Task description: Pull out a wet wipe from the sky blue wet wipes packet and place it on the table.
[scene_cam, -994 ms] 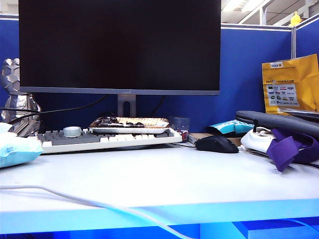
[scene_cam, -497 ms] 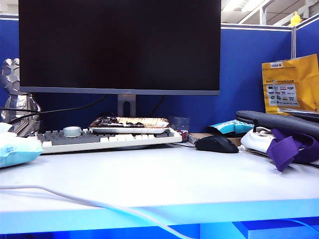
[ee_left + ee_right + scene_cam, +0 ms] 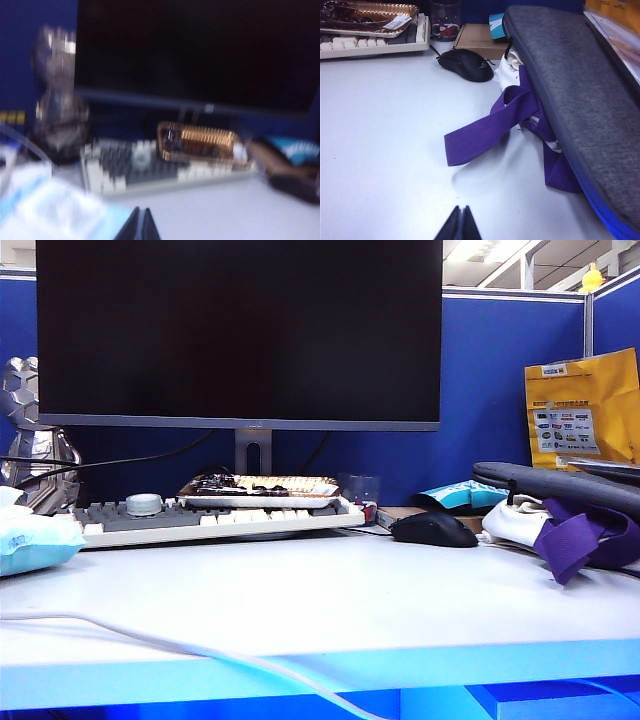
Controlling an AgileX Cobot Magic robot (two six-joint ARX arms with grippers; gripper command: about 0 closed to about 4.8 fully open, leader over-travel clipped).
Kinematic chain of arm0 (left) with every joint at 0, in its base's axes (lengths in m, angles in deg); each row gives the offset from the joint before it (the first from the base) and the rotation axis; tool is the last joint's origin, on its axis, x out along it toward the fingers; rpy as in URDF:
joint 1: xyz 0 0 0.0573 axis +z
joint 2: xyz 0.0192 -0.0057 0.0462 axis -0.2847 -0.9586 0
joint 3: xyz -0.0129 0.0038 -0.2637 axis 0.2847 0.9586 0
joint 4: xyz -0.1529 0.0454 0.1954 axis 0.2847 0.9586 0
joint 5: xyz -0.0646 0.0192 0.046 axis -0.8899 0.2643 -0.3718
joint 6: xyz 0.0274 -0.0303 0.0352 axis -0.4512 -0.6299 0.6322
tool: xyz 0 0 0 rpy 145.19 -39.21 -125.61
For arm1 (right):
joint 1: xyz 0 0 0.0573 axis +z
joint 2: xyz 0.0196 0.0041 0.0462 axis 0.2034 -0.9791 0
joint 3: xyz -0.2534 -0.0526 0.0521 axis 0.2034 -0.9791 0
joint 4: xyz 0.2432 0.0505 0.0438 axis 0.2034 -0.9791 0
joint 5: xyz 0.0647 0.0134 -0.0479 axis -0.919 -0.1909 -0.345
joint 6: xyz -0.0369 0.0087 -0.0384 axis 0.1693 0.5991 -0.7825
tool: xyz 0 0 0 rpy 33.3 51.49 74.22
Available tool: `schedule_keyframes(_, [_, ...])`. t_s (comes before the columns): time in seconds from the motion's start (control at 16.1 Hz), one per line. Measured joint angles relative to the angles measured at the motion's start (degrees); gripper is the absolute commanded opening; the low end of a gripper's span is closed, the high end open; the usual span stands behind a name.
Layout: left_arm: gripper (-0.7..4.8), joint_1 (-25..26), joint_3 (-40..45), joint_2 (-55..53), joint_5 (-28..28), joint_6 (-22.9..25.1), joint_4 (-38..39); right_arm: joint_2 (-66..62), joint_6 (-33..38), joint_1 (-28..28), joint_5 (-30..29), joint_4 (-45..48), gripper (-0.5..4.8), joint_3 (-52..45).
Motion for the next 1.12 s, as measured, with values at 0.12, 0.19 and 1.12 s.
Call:
schedule_keyframes(0.12, [-0.05,0.00,-6.80,-8.20,0.02,0.63,-0.87,0.00,0.00,0.00,0.00,0.00,-0.01,0.00])
schedule_keyframes(0.19, [-0.05,0.00,-10.34,-13.79,0.02,1.53,-0.92,0.00,0.00,0.00,0.00,0.00,-0.01,0.00])
schedule_keyframes(1.12, [-0.05,0.02,-40.41,-60.43,16.48,4.02,13.81,0.00,0.00,0.00,0.00,0.00,-0.01,0.00])
